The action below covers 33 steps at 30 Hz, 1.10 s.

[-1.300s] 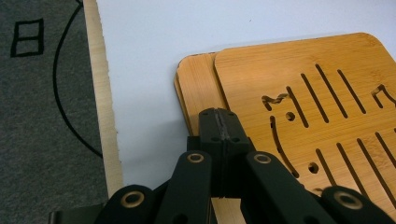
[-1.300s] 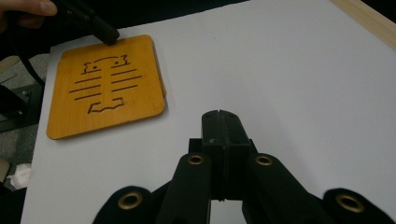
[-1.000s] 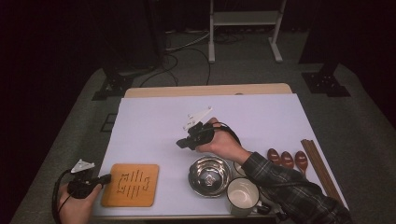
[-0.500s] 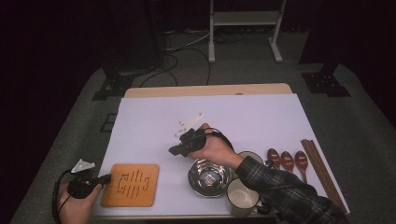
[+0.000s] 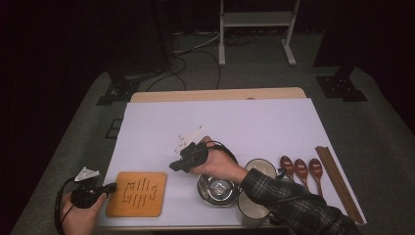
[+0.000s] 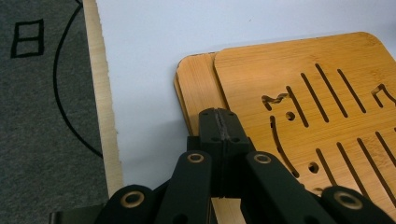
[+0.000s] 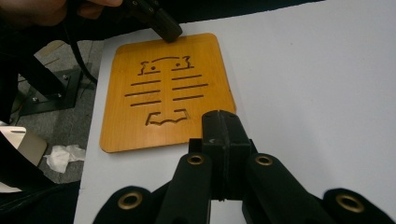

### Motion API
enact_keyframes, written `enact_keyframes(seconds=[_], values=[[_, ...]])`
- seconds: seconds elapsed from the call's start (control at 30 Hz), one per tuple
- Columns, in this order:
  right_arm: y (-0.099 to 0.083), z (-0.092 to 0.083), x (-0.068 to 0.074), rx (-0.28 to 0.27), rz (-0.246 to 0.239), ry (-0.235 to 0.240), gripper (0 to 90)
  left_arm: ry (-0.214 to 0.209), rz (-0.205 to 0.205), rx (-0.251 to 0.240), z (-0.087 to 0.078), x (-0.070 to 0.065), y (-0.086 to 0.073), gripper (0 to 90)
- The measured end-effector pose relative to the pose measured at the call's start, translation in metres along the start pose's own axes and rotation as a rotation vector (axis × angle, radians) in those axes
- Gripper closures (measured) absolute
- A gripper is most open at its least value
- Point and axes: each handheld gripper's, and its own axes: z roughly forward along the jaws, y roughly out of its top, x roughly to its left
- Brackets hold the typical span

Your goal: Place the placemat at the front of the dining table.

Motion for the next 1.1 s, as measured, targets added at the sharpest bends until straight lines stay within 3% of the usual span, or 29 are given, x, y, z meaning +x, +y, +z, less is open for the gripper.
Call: enact_keyframes(seconds=[1.1], values=[[0.0, 0.045, 0.031, 0.057, -0.034, 0.068, 89.6, -0.005, -0.001, -0.001, 0.0, 0.001, 0.0, 89.9]])
